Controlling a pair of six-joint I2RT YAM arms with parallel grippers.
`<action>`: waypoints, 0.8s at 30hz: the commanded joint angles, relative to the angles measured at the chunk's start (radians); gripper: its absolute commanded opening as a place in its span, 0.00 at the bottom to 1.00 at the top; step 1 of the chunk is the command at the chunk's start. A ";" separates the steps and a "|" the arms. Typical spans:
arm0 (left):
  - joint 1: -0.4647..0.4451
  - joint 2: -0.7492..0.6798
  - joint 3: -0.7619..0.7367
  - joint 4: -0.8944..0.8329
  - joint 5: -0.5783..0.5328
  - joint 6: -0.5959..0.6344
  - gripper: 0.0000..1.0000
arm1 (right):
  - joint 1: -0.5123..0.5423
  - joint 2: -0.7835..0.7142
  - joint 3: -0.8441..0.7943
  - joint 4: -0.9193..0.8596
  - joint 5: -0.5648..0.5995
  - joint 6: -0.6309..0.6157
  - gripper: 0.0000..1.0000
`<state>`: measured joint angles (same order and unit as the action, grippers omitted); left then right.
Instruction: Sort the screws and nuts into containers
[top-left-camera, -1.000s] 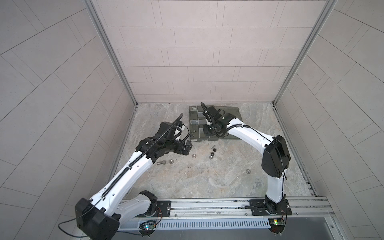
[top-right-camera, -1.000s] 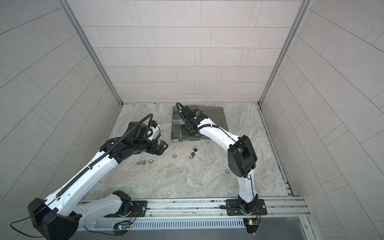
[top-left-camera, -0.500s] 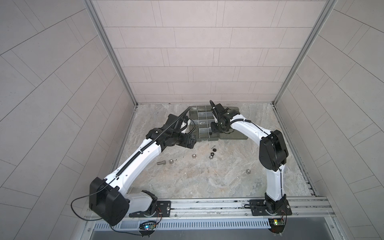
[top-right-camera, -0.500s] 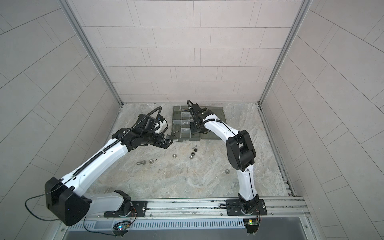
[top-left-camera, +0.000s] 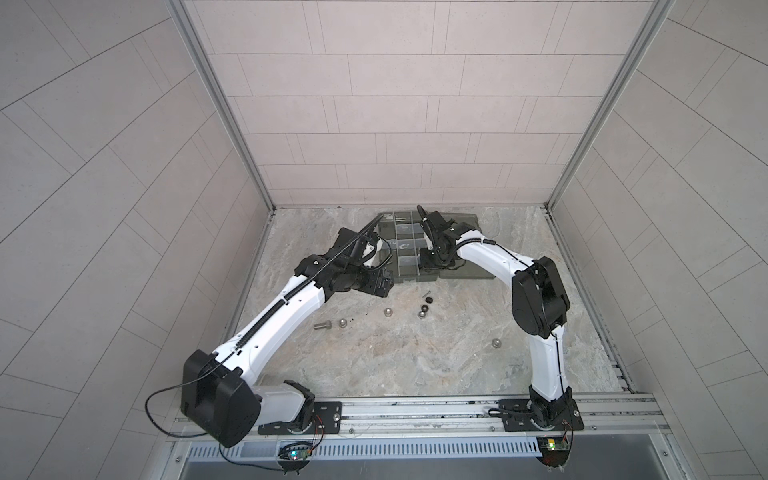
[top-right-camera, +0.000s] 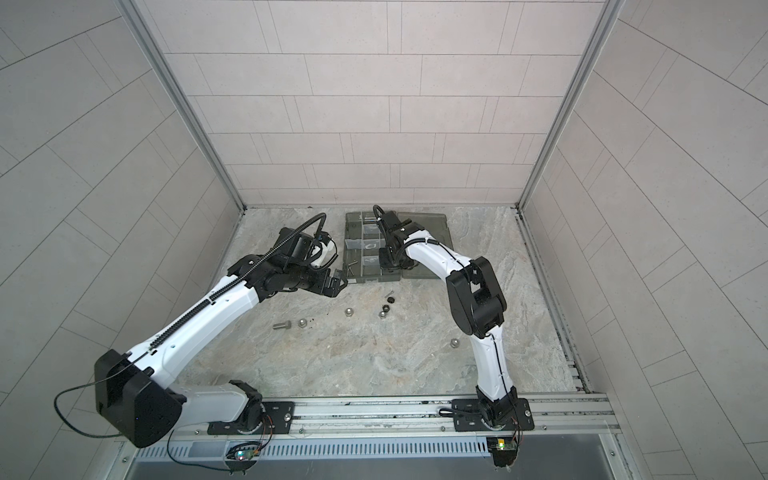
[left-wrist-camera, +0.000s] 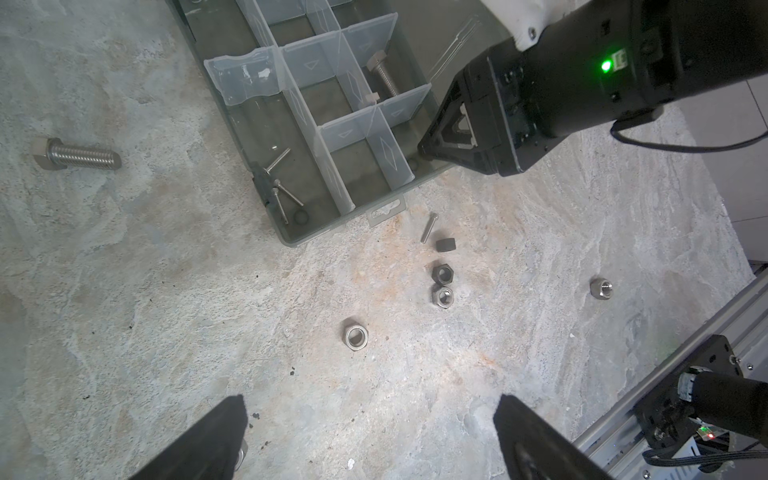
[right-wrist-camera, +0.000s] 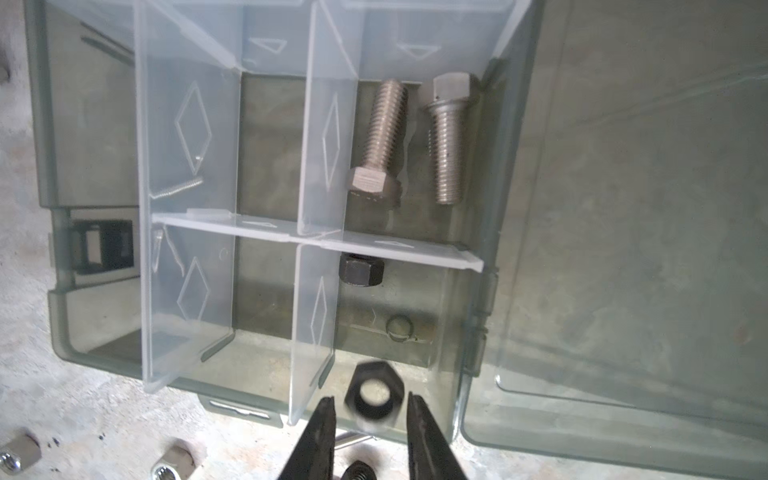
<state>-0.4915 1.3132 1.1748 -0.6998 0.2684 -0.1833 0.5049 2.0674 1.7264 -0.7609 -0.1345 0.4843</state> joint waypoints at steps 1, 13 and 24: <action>-0.004 -0.018 0.008 0.002 0.004 0.005 1.00 | -0.002 -0.015 -0.012 0.003 0.003 -0.005 0.38; -0.004 -0.096 -0.050 0.013 0.014 -0.020 1.00 | 0.025 -0.194 -0.177 0.005 0.047 0.004 0.42; -0.004 -0.202 -0.132 0.013 0.030 -0.059 1.00 | 0.084 -0.291 -0.416 0.091 0.049 0.032 0.34</action>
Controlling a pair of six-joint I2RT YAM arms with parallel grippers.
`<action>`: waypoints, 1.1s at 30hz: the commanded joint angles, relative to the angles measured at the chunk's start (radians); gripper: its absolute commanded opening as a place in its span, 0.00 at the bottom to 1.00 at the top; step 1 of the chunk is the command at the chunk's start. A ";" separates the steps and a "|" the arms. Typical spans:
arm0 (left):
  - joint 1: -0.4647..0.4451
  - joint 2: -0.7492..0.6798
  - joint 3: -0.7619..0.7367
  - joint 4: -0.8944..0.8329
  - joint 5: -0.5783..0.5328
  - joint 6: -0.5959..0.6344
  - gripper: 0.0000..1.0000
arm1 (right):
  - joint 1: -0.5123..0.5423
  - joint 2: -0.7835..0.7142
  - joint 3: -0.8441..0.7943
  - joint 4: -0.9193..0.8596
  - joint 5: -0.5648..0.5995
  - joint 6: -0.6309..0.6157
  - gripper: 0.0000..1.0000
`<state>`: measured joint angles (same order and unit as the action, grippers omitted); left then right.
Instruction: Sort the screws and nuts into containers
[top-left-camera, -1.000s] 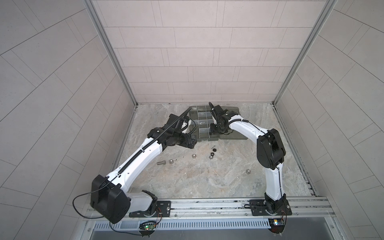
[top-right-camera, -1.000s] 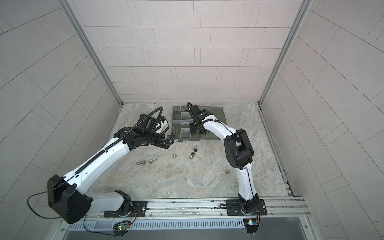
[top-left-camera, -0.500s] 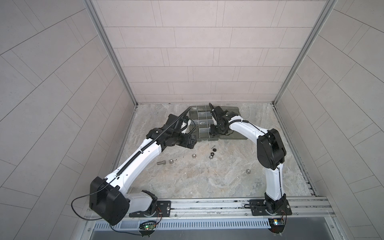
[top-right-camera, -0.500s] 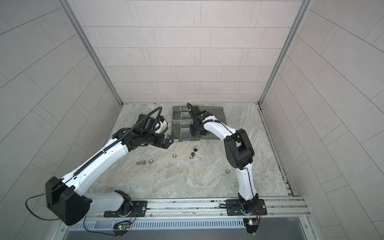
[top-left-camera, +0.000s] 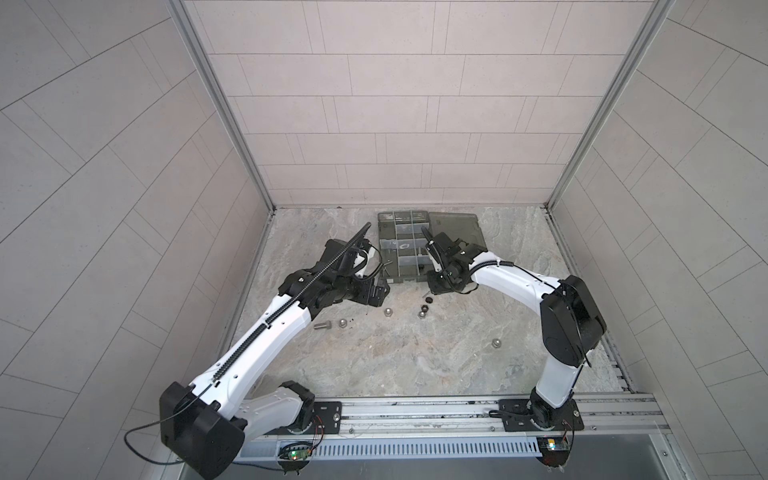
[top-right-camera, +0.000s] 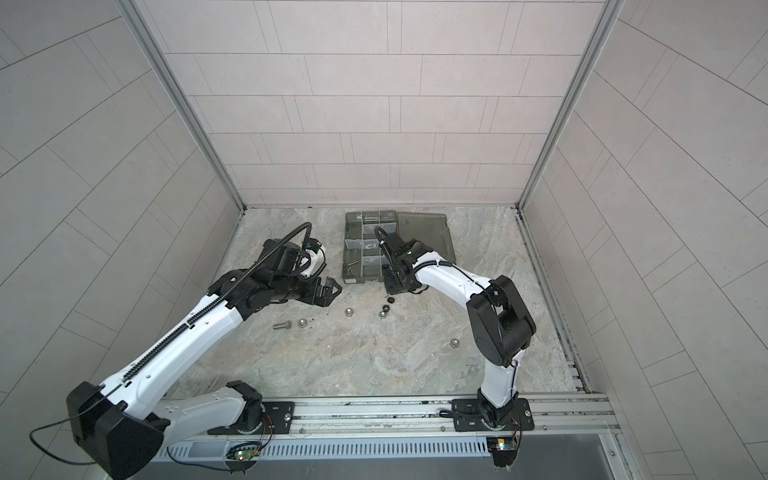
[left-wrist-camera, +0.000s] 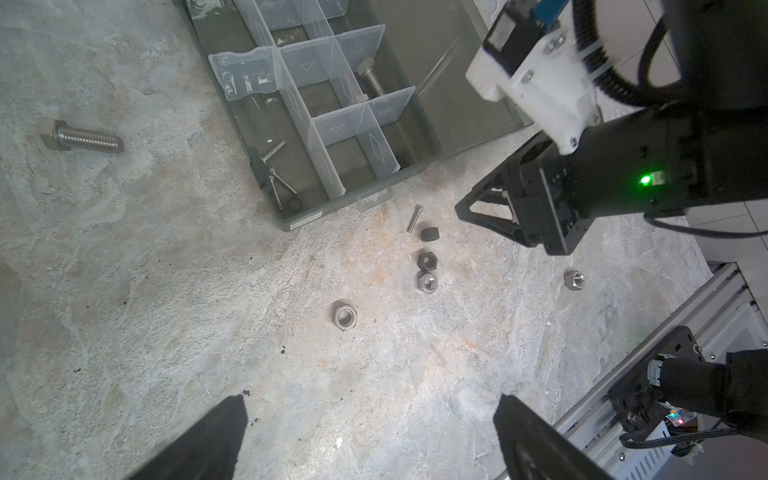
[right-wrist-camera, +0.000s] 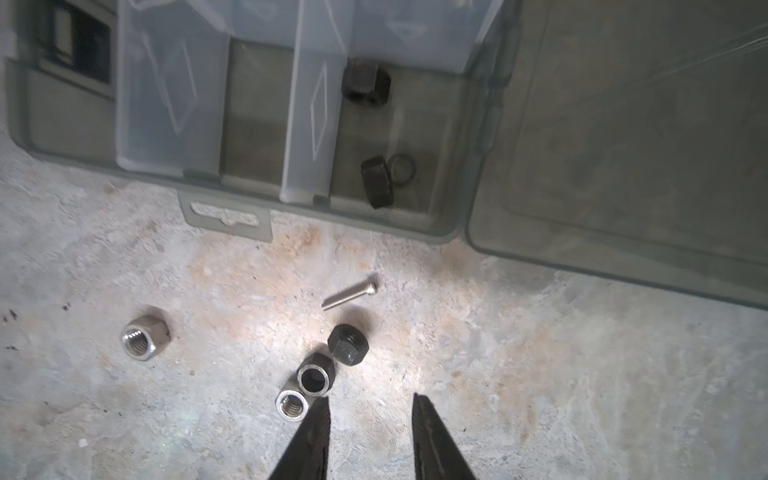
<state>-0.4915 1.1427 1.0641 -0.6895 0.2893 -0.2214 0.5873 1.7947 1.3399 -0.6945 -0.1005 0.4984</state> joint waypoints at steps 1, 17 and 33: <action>-0.004 -0.040 -0.028 0.002 0.009 -0.024 1.00 | 0.004 -0.015 -0.042 0.035 0.012 0.020 0.34; -0.004 -0.068 -0.048 -0.007 -0.004 -0.039 1.00 | 0.026 0.077 -0.065 0.094 -0.038 0.012 0.35; -0.004 -0.047 -0.043 -0.005 -0.011 -0.034 1.00 | 0.026 0.149 -0.025 0.095 -0.046 -0.013 0.36</action>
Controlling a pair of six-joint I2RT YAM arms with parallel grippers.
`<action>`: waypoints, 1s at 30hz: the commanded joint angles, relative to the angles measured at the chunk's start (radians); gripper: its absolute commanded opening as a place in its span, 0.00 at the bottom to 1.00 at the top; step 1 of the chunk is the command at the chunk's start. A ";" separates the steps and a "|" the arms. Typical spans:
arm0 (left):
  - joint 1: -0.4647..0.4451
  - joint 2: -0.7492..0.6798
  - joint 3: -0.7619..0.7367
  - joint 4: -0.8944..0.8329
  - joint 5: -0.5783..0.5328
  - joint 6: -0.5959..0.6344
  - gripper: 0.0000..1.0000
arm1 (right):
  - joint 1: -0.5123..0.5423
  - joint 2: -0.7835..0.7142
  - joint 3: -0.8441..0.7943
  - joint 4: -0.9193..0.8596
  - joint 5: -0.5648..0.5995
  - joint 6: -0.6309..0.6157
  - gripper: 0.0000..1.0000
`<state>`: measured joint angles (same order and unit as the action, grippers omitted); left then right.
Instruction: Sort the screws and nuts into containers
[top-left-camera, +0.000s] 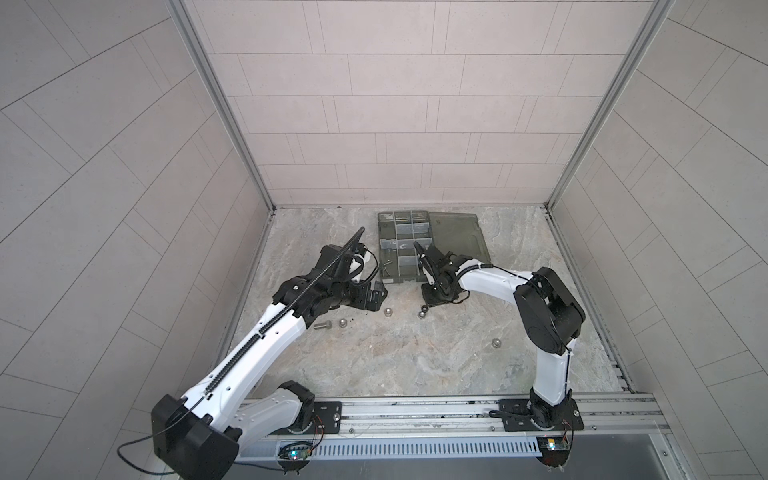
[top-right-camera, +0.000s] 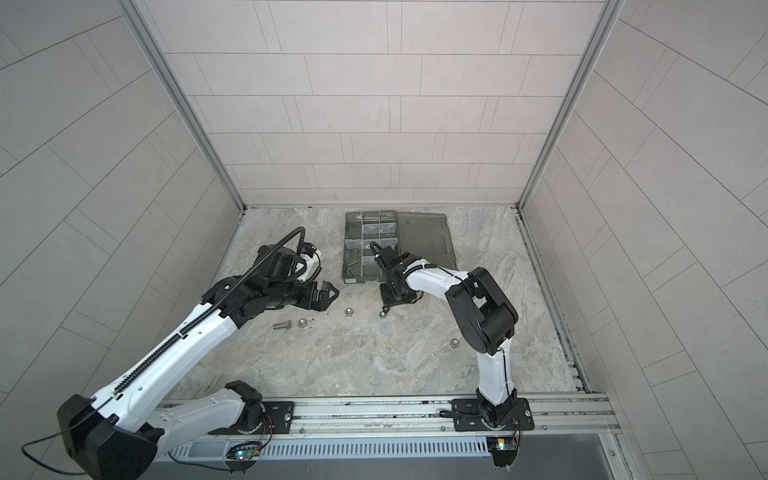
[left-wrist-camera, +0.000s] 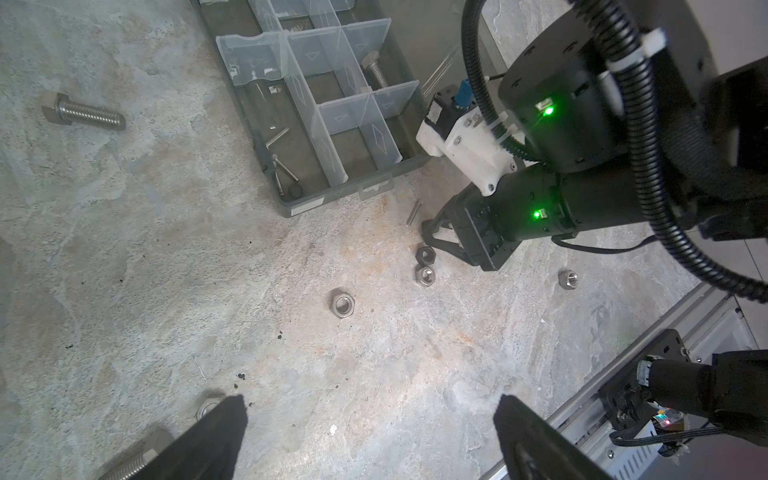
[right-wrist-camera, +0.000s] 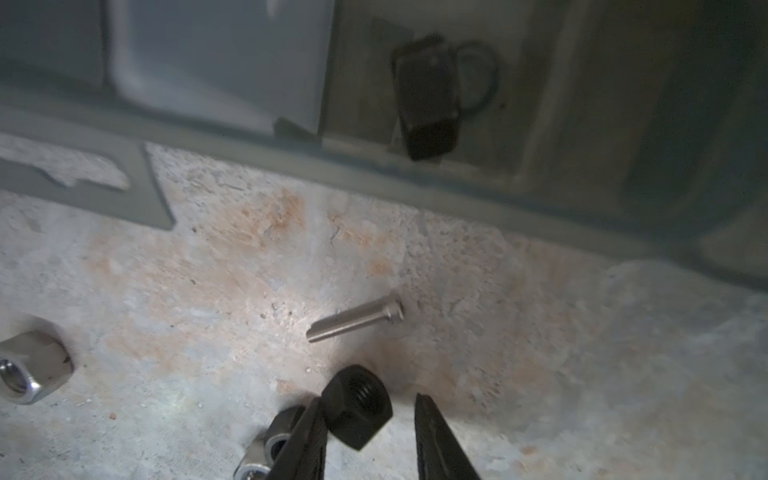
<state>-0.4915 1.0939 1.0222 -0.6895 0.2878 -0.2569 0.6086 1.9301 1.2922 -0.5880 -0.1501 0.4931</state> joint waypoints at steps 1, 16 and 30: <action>-0.003 0.003 -0.002 -0.007 -0.010 0.002 1.00 | 0.004 0.016 0.023 -0.009 0.003 -0.009 0.36; -0.003 0.021 0.001 -0.004 -0.016 0.007 1.00 | 0.002 0.045 0.073 -0.036 0.011 -0.036 0.17; -0.004 0.013 -0.001 -0.002 -0.015 0.007 1.00 | 0.003 -0.044 0.091 -0.099 0.037 -0.032 0.09</action>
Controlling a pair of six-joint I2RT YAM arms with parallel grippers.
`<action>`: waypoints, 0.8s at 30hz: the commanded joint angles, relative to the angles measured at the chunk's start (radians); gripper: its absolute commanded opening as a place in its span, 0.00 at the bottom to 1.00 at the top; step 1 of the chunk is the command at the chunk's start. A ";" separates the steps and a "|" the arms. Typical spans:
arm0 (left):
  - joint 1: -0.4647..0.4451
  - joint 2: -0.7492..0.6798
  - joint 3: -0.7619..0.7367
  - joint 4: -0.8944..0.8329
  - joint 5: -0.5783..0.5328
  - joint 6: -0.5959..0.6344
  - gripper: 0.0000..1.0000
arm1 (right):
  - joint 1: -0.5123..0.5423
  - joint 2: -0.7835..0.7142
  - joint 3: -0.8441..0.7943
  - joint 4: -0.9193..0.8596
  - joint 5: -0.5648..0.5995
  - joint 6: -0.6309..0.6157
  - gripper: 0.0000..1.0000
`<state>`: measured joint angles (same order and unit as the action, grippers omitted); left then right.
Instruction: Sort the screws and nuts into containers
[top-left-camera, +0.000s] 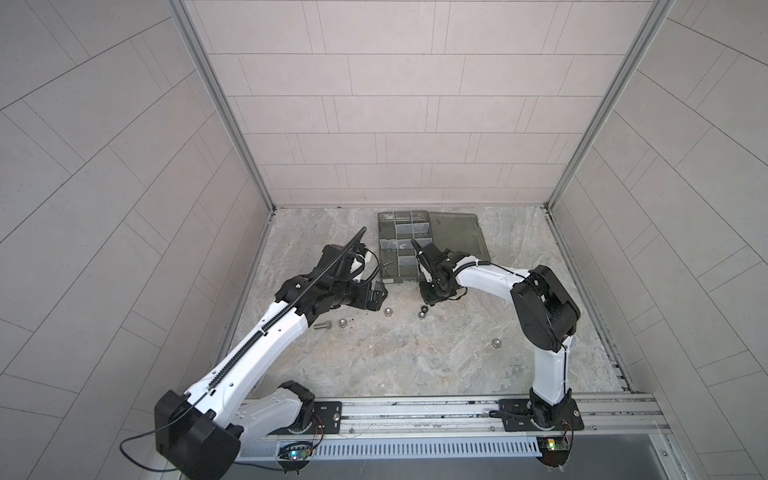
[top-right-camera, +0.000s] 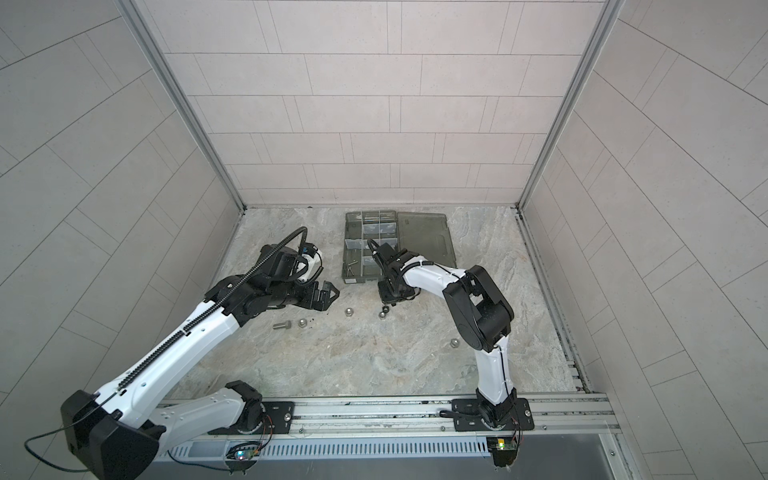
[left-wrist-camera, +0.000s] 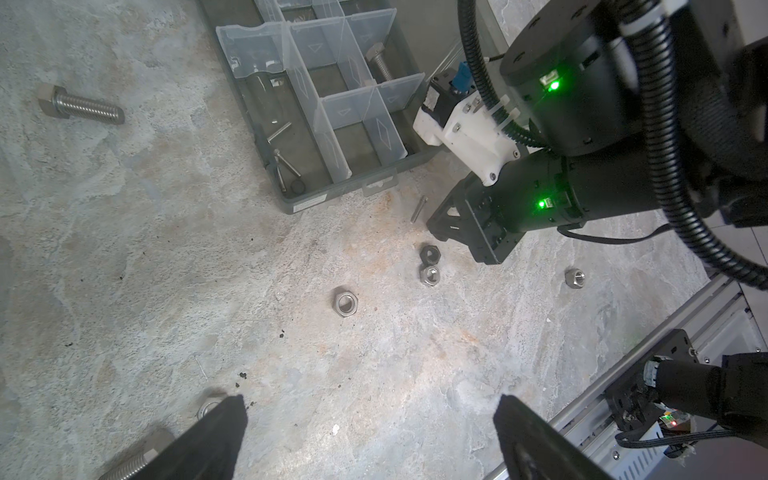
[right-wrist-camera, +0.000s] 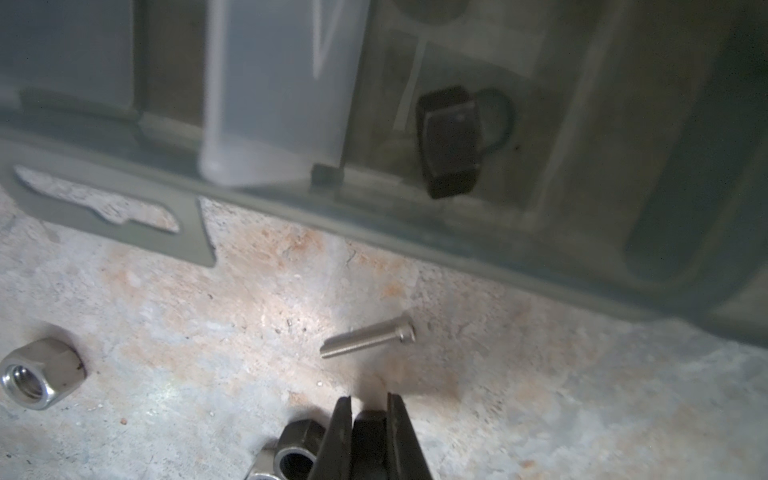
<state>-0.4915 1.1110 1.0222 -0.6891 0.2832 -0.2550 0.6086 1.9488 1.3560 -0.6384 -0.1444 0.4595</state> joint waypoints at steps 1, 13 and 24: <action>-0.004 -0.004 -0.001 -0.003 -0.010 0.004 1.00 | 0.002 -0.071 0.034 -0.056 0.035 0.001 0.09; -0.004 0.001 0.019 -0.007 -0.012 0.014 1.00 | -0.015 -0.048 0.224 -0.131 0.068 -0.018 0.09; -0.004 0.076 0.125 -0.063 -0.024 0.069 1.00 | -0.075 0.127 0.468 -0.167 0.043 -0.031 0.09</action>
<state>-0.4915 1.1763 1.1076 -0.7216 0.2749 -0.2157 0.5457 2.0304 1.7939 -0.7609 -0.1005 0.4385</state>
